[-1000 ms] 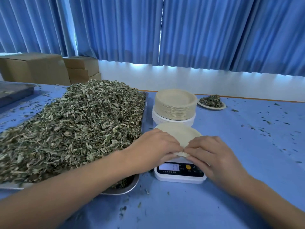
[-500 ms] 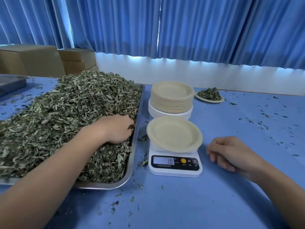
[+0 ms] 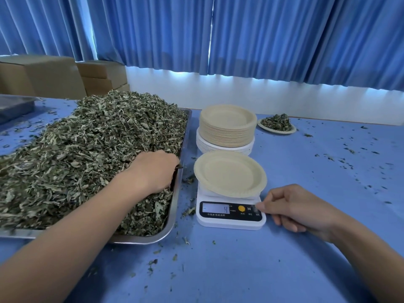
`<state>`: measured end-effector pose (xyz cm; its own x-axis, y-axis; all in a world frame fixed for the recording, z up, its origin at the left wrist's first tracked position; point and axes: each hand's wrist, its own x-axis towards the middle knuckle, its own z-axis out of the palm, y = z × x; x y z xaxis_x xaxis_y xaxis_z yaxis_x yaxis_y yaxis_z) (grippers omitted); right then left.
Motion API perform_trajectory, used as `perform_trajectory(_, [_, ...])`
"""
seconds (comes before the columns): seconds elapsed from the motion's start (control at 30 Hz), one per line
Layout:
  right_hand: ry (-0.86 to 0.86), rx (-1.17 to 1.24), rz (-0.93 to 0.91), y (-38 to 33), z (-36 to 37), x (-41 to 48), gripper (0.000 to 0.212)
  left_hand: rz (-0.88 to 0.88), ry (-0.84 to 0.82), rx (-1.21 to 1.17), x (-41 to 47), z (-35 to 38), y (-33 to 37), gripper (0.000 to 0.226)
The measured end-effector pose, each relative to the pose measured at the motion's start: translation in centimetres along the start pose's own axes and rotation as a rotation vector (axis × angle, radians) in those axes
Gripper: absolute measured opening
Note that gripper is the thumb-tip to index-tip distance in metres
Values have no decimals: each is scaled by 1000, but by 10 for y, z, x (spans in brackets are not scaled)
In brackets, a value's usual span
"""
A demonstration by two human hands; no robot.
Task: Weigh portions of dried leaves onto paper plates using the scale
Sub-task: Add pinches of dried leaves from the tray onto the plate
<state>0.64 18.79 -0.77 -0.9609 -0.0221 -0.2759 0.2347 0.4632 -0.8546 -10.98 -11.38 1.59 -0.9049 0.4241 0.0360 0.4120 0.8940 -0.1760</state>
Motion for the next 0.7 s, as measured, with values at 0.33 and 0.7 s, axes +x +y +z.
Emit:
perform_trajectory(0.33, [-38, -6, 32, -4, -2, 8, 31, -18, 37, -22, -2, -2, 2, 24])
perform_trajectory(0.7, [-86, 47, -23, 2, -6, 9, 32, -43, 54, -68, -3, -2, 1, 27])
